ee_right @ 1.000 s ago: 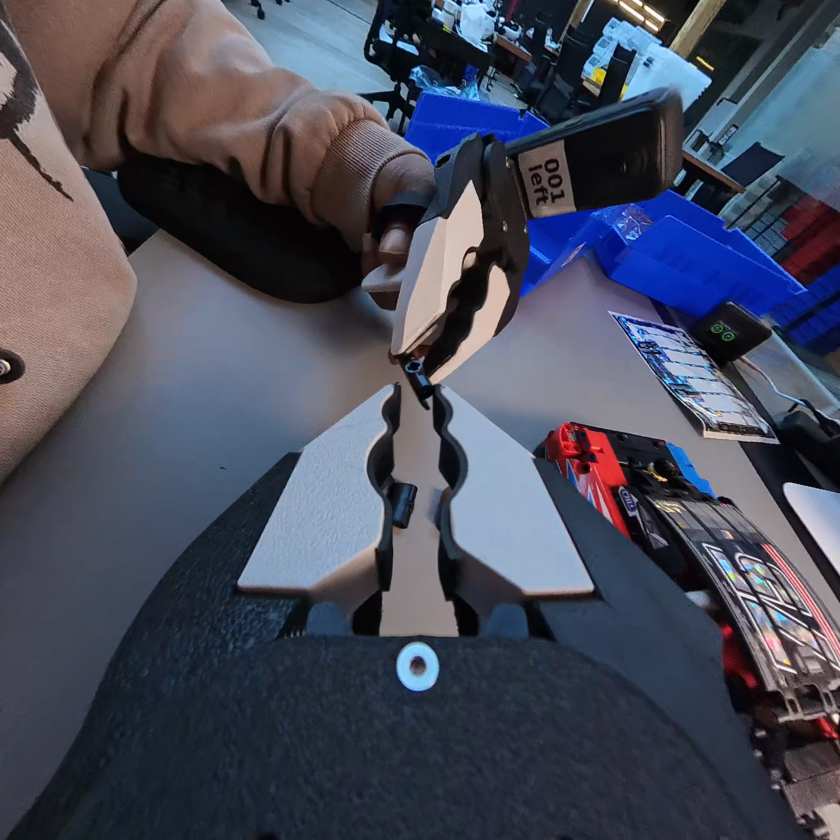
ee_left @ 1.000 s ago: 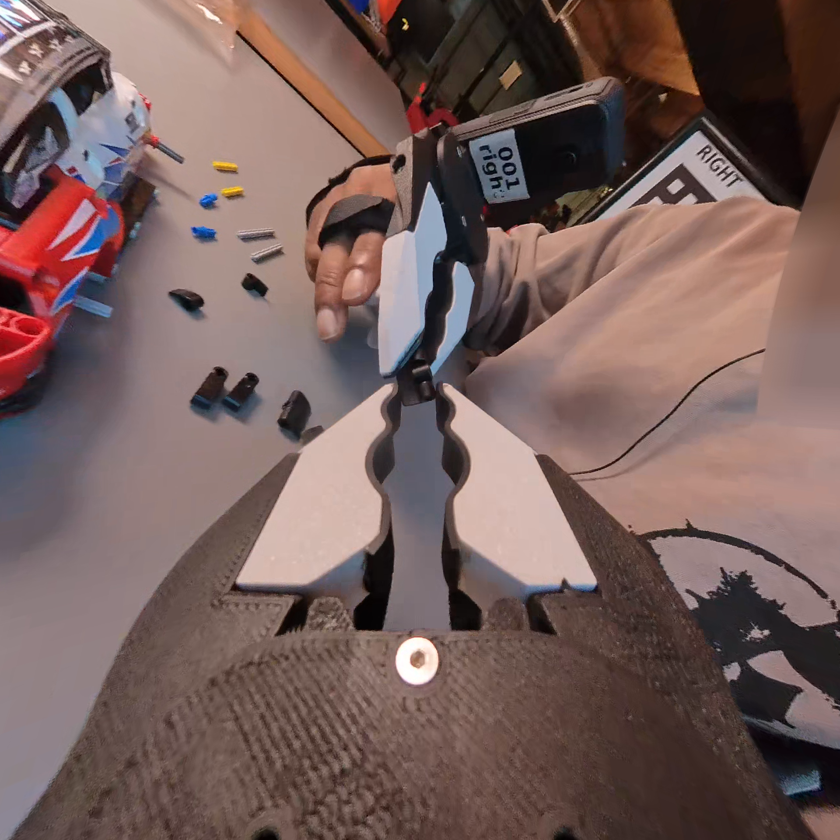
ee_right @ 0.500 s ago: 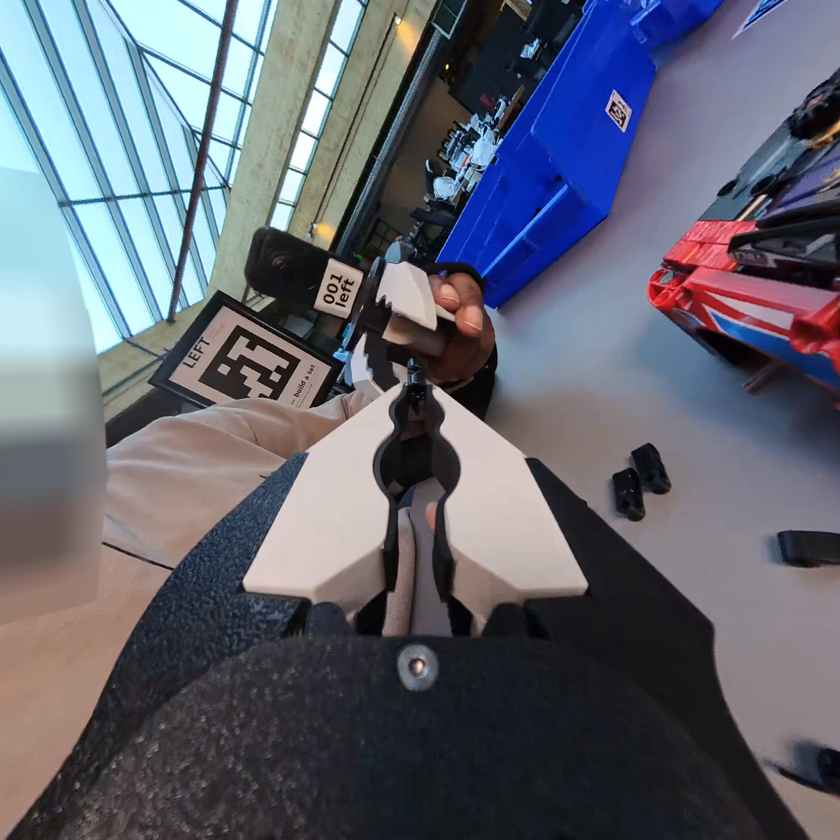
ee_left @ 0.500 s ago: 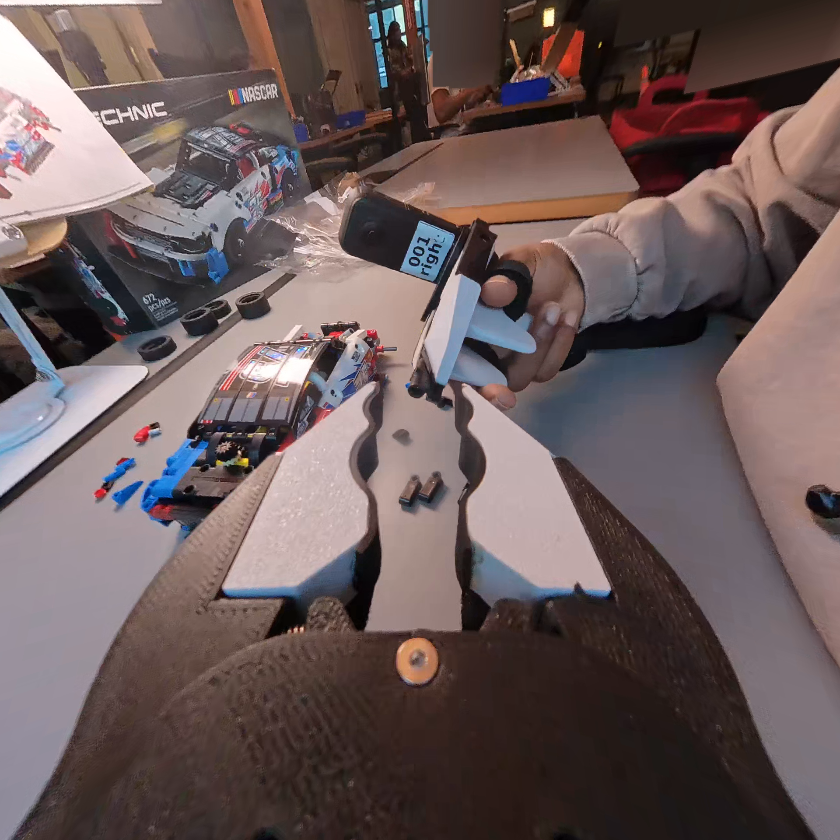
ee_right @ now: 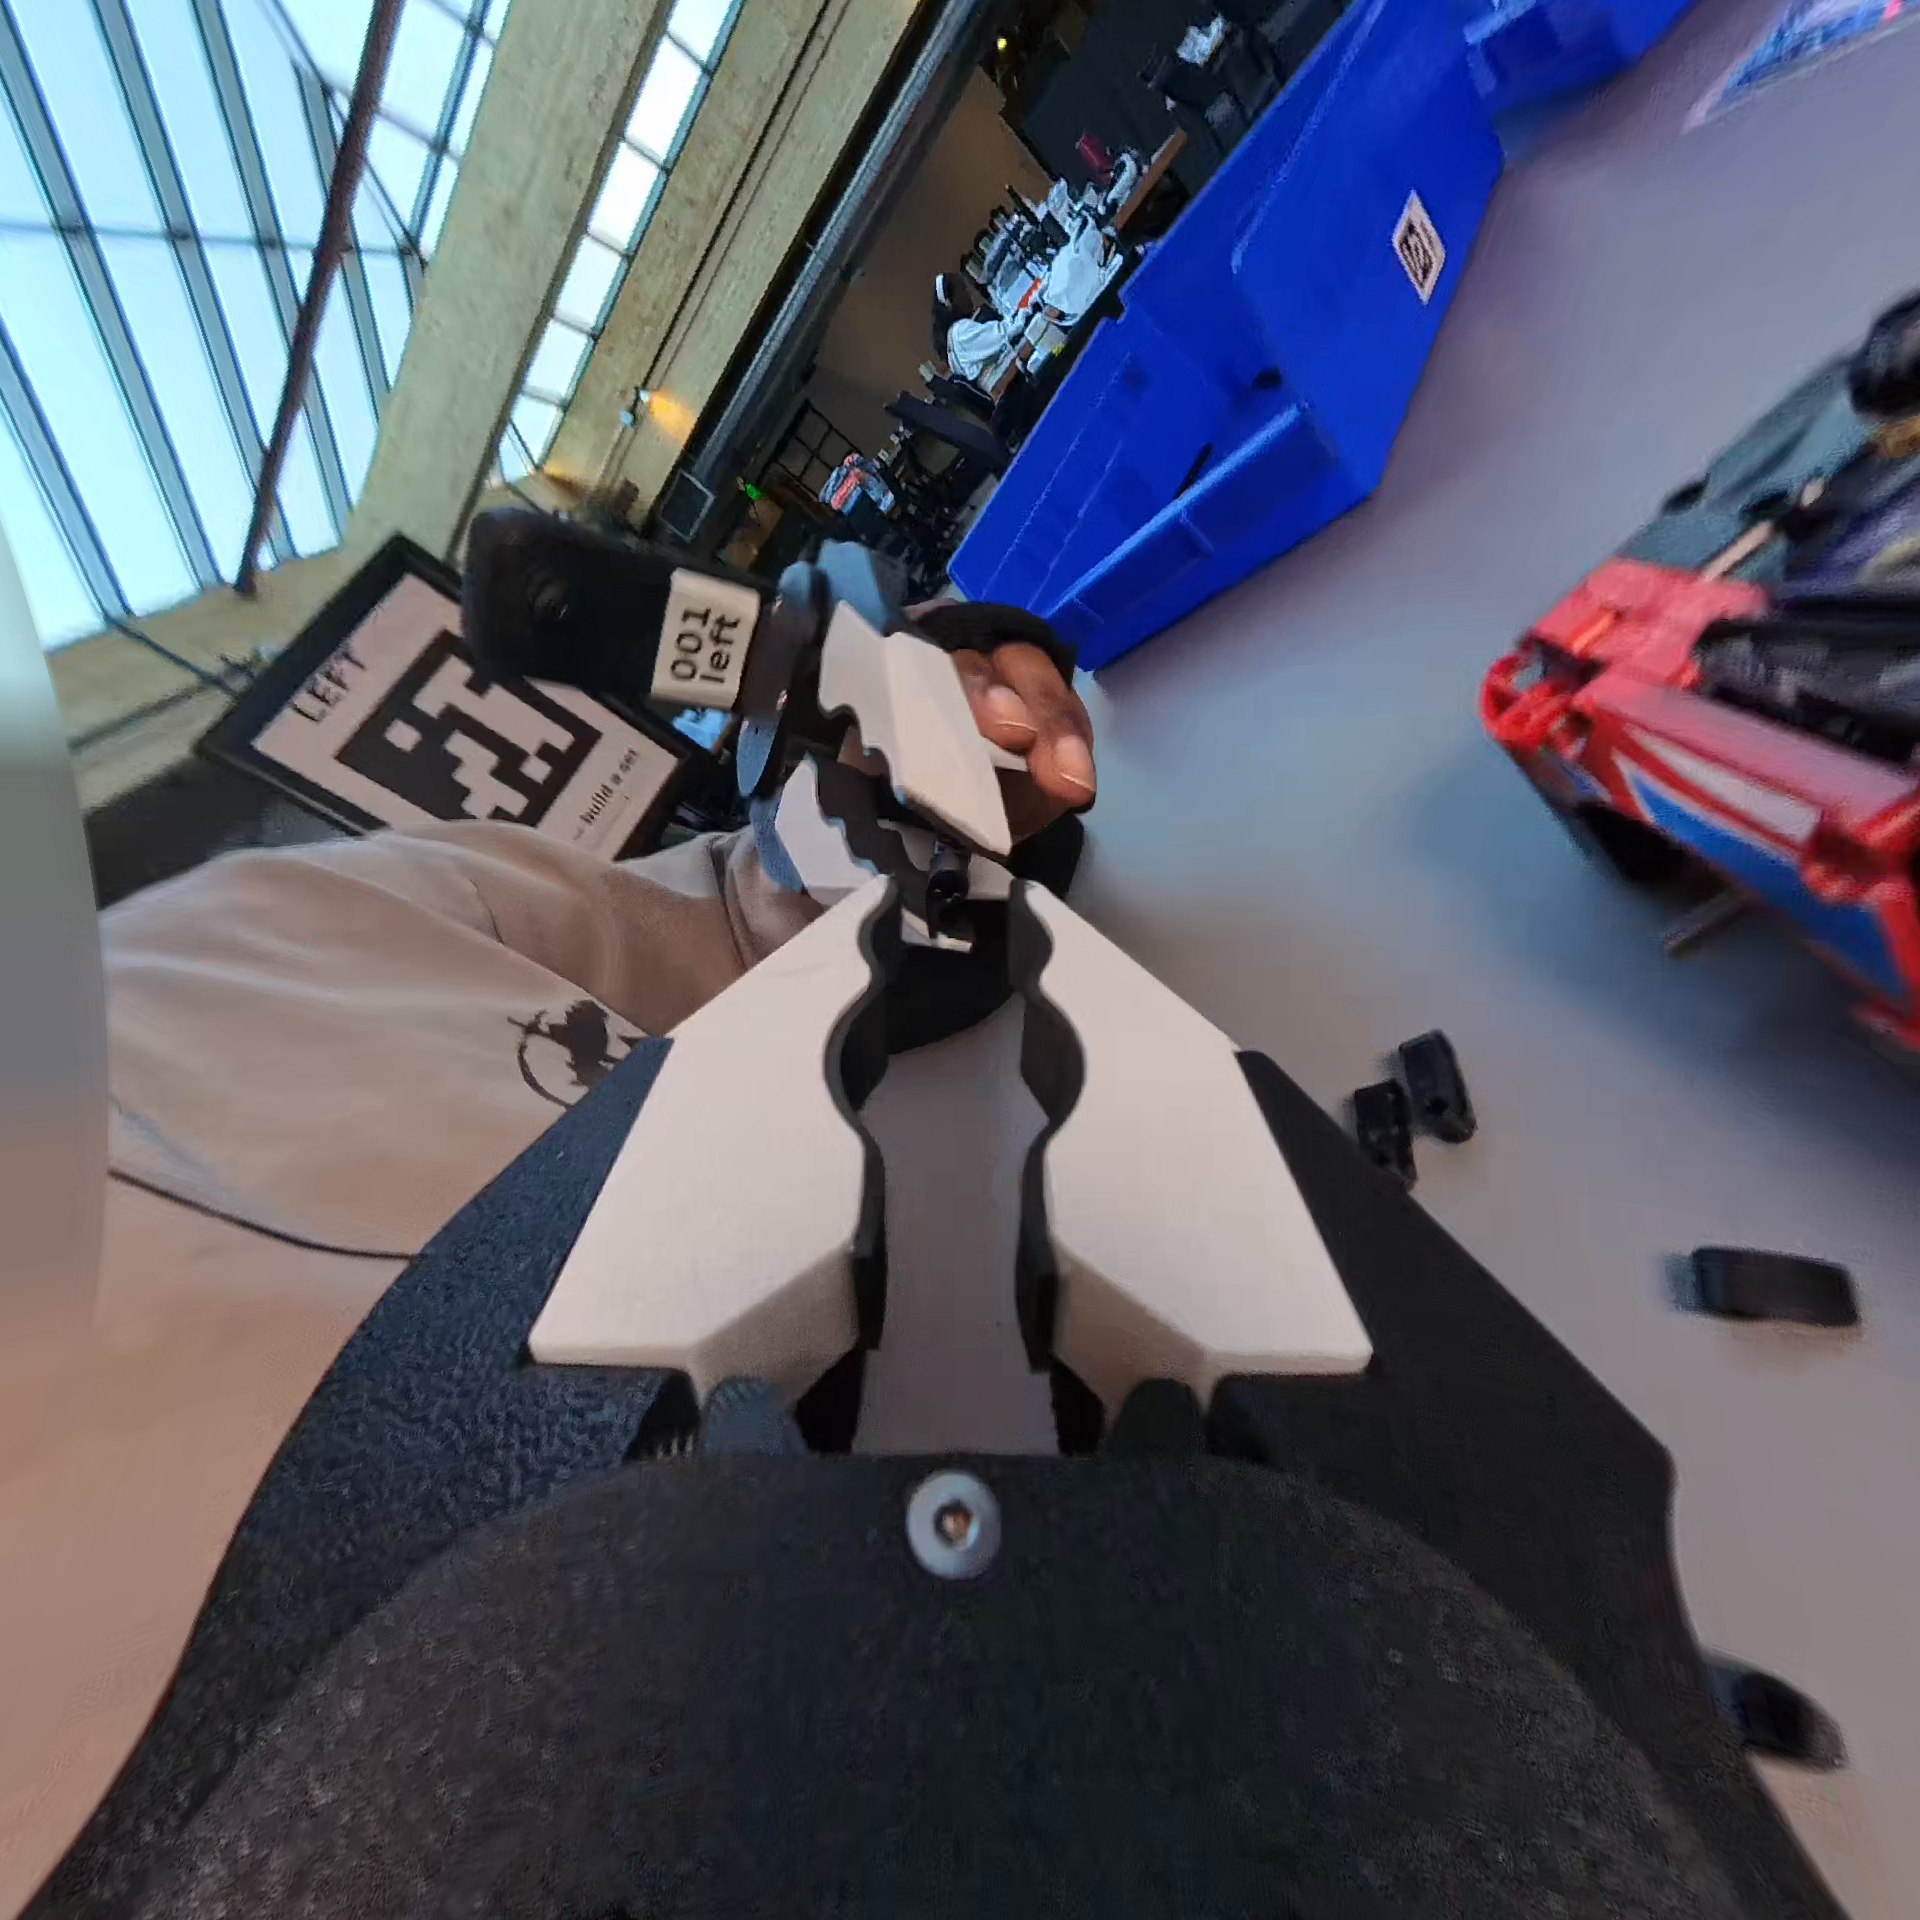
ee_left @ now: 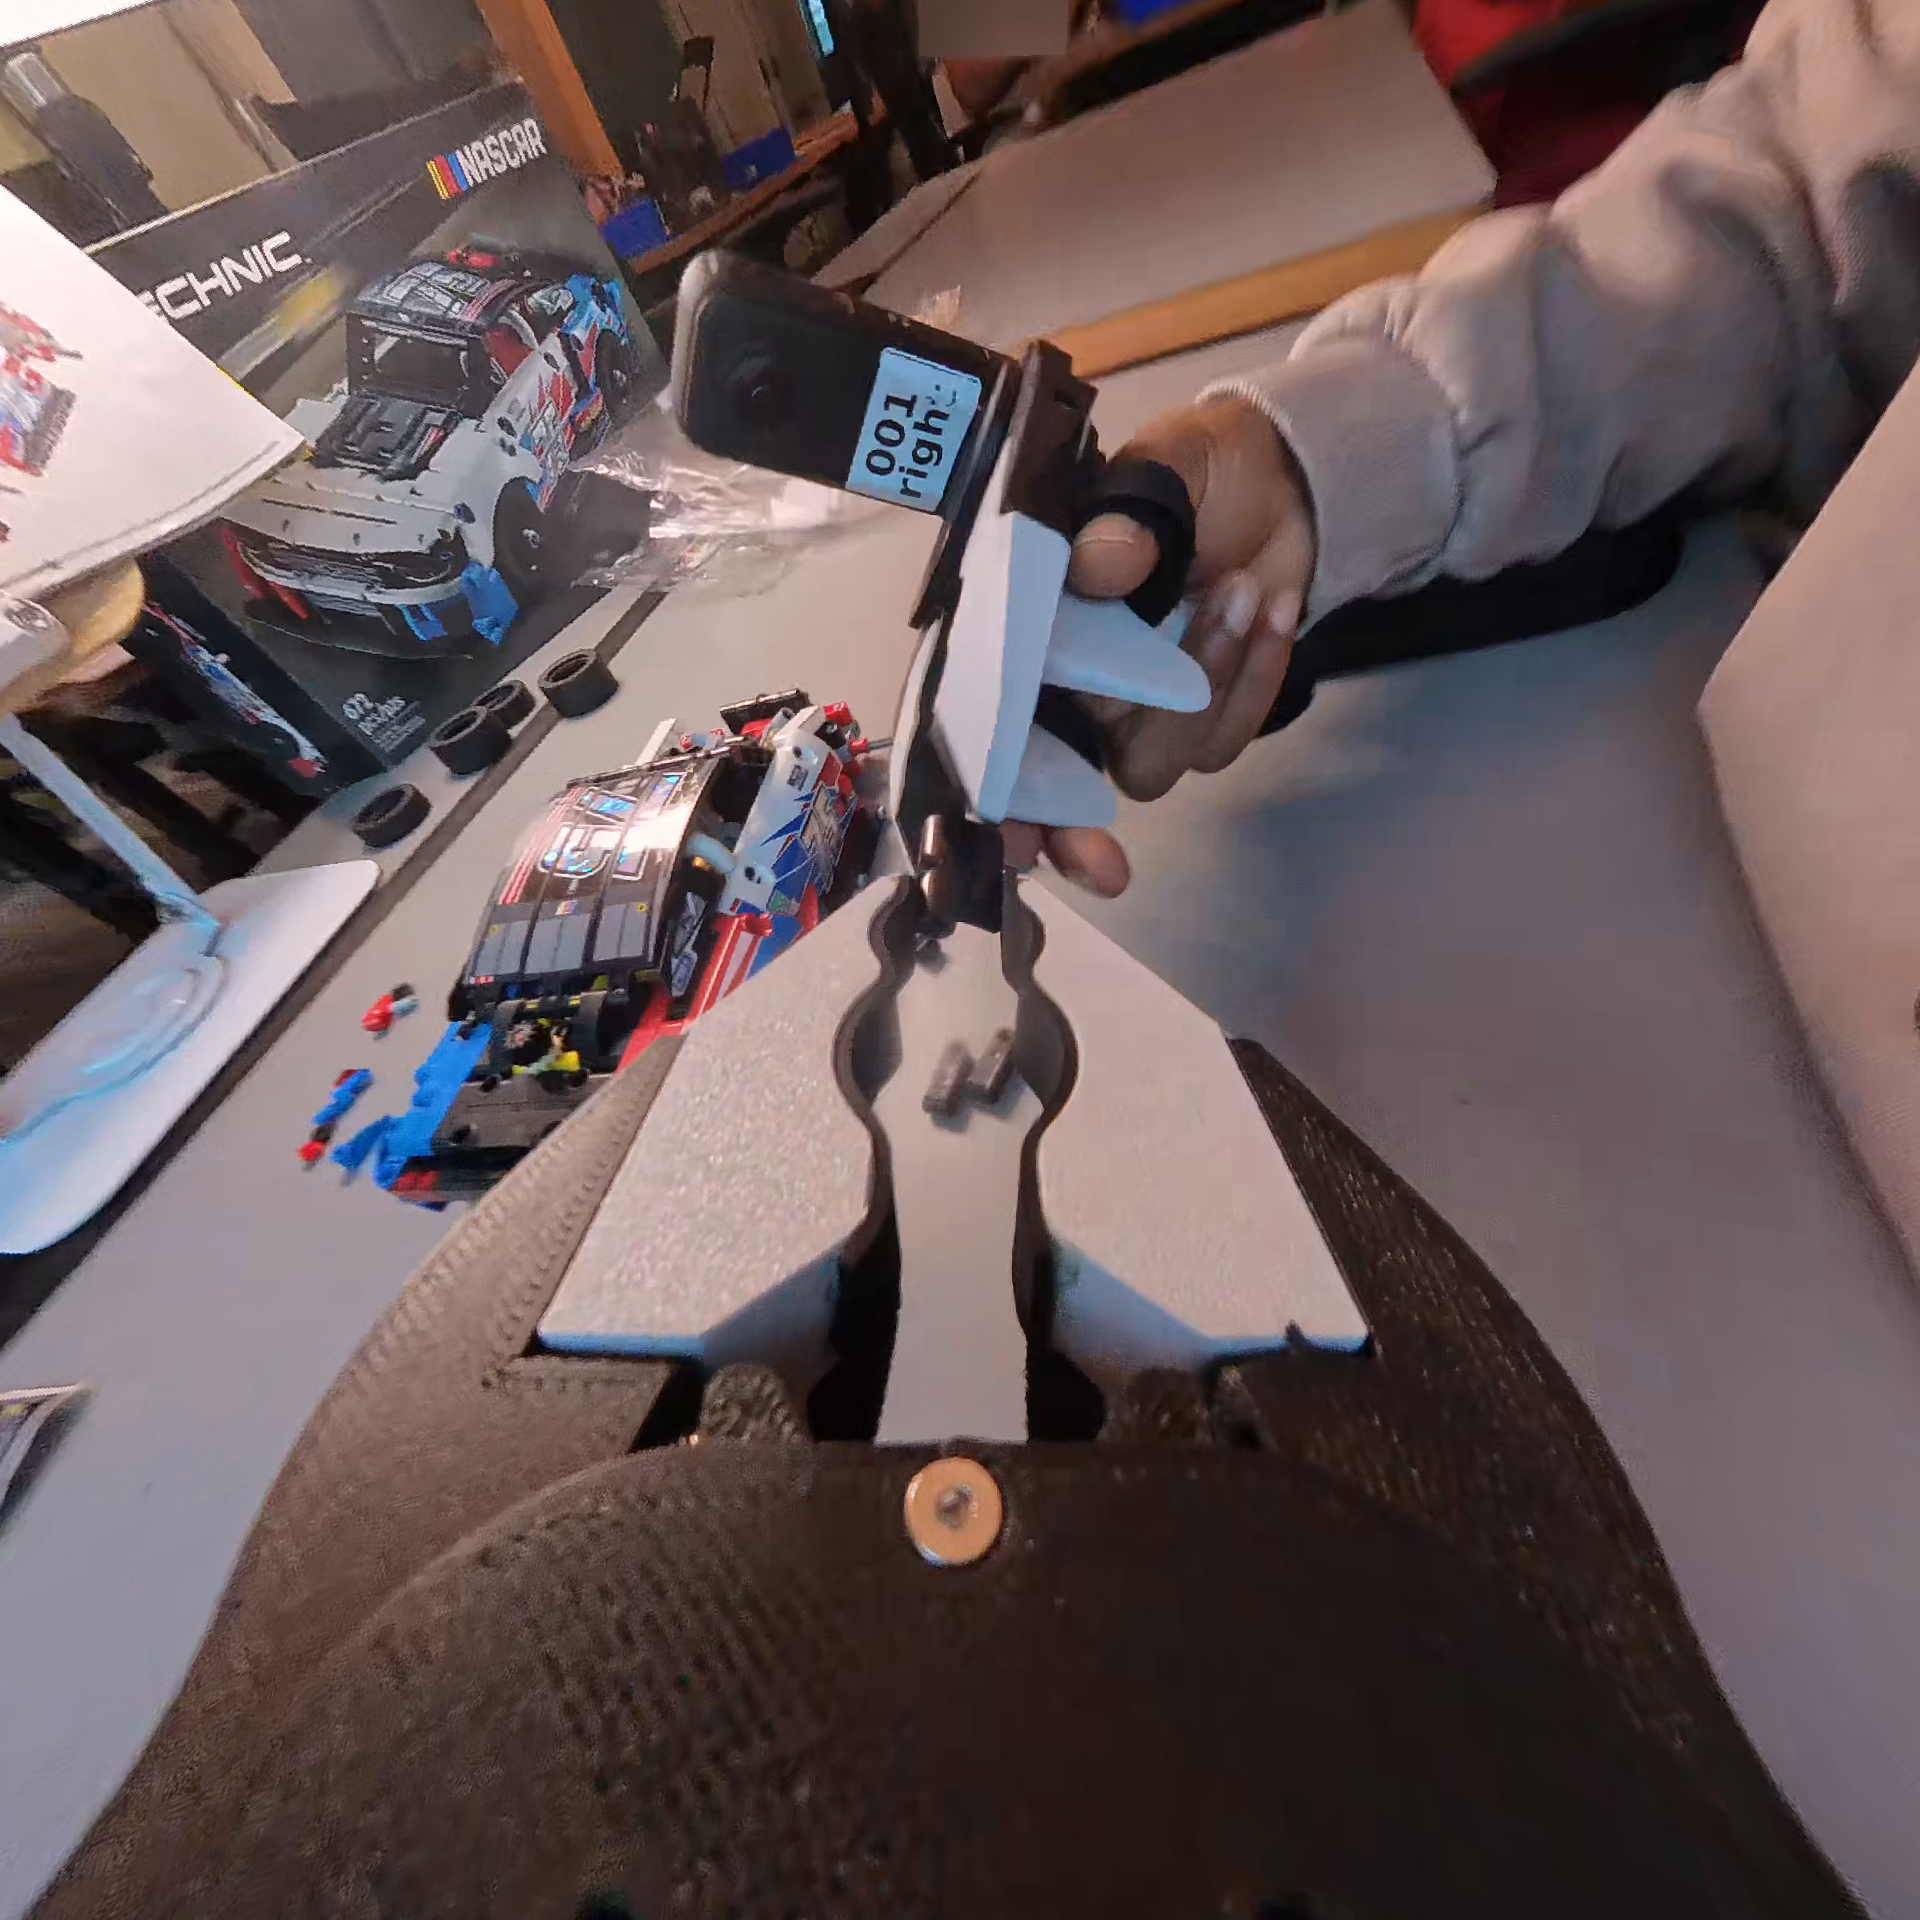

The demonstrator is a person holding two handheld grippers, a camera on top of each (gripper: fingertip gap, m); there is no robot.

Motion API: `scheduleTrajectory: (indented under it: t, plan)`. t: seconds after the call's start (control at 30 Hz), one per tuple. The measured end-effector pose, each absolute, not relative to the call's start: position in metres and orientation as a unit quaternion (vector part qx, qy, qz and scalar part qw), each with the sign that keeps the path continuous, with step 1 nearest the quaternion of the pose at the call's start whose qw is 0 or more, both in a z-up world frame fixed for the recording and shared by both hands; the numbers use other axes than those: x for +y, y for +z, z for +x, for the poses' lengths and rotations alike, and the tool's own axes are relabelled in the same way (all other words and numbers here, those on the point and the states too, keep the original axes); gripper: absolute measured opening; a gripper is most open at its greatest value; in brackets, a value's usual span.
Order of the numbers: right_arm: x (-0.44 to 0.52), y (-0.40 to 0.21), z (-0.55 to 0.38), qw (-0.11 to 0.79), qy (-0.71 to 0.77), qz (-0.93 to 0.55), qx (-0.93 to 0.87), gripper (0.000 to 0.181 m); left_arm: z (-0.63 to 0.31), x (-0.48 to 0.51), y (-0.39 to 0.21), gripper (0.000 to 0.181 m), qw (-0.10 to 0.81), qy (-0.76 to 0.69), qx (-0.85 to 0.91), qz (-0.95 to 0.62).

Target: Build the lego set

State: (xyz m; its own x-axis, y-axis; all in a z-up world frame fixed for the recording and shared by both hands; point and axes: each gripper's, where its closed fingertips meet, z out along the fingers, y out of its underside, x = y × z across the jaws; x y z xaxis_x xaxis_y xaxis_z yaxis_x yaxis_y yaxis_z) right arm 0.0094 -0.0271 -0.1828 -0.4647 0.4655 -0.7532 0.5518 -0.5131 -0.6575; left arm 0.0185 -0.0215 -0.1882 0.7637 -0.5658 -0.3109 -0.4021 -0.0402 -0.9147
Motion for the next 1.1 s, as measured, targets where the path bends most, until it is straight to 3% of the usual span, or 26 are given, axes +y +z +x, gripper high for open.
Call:
scheduleTrajectory:
  t: [0.03,0.2,0.33,0.47,0.63,0.87,1.1]
  plan:
    - [-0.026,-0.176,0.014,-0.006,-0.698,0.486,0.525,0.024,0.017,-0.023,-0.182,0.014,0.614,-0.11,0.314,-0.716]
    - [-0.015,-0.159,0.022,-0.351,-0.565,0.322,0.673,0.02,0.017,-0.033,-0.163,0.014,0.608,-0.307,0.23,-0.695]
    - [-0.034,-0.166,0.024,-0.454,-0.47,0.226,0.722,0.019,0.032,-0.037,-0.169,0.014,0.572,-0.385,0.221,-0.69]
    - [-0.039,-0.169,0.028,-0.489,-0.422,0.184,0.741,0.006,0.04,-0.038,-0.178,0.014,0.555,-0.384,0.237,-0.699]
    - [-0.041,-0.174,0.03,-0.492,-0.401,0.164,0.755,0.005,0.043,-0.04,-0.183,0.014,0.548,-0.373,0.249,-0.706]
    - [-0.039,-0.175,0.03,-0.377,-0.521,0.255,0.722,0.005,0.04,-0.036,-0.183,0.012,0.601,-0.232,0.306,-0.701]
    - [-0.042,-0.173,0.032,-0.34,-0.552,0.271,0.711,0.005,0.039,-0.037,-0.184,0.008,0.616,-0.137,0.356,-0.69]
